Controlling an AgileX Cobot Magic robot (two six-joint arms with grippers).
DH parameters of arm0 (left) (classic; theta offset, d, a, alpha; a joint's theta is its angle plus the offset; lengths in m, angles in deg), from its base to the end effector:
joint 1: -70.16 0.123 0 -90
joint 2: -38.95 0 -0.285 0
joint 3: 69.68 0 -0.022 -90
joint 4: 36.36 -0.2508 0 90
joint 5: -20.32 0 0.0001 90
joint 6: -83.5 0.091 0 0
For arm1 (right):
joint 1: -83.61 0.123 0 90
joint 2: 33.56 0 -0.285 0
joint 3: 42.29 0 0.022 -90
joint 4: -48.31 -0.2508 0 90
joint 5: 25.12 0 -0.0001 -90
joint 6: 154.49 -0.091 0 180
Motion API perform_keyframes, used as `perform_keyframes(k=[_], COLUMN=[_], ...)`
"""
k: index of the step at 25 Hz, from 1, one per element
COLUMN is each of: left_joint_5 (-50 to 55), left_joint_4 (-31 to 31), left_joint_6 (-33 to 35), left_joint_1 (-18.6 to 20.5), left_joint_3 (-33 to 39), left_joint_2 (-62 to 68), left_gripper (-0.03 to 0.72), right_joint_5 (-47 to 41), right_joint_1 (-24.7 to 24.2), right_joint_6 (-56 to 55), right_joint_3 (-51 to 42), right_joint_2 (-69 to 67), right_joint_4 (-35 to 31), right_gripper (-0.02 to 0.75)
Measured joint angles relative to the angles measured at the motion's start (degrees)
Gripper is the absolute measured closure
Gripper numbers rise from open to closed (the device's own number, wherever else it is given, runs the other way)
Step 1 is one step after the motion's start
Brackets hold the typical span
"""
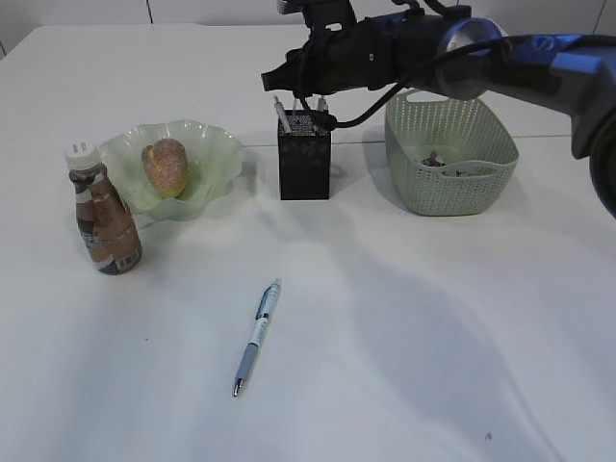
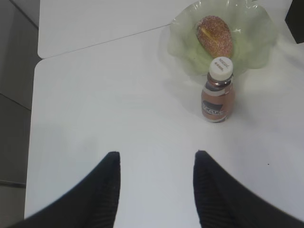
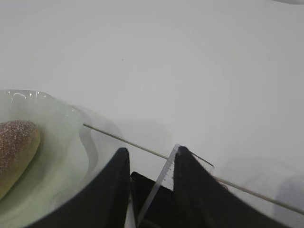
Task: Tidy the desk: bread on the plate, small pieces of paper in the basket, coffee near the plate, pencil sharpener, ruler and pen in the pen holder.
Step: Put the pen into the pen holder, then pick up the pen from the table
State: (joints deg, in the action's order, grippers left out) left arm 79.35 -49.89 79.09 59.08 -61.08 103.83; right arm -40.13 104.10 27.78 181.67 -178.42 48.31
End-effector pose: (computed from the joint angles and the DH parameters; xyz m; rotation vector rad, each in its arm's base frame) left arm 0.1798 -0.0166 0.4140 0.1702 2.2807 0.1557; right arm 0.5295 0.1979 0.2214 -0.4003 1.9889 0.2011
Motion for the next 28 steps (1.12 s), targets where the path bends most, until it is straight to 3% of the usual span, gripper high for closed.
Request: perform_keyframes(k=[6,13,23,28], left_joint_5=[-0.13,-2.31,-3.32,-4.77], left_joint_4=[0.00,0.58,5.60,7.76], left_joint_6=[-0.27,-1.88,-1.93,-1.93], left_joint_1=[0.00,0.00,0.00,0.00], left_joint_3=[0.00,0.00,0.00,0.00], left_joint_2=[0.00,0.00,0.00,0.00], left_gripper=[0.337,0.336,0.333,0.305], right_joint_5=[-3.77,-16.09,-39.12,-42.47], right_joint_1=[-0.37,-0.85,-1.07,-1.07], right_joint_6=[0.00,-0.09,-0.09,-0.09], right_joint_3=[0.00,0.00,0.00,0.00], right_joint_2=[1.09,6.88,16.79,19.34], right_joint_4=[-2.53,-2.60,4.06,4.27], right_gripper=[0.466,0.465,0.465,0.465])
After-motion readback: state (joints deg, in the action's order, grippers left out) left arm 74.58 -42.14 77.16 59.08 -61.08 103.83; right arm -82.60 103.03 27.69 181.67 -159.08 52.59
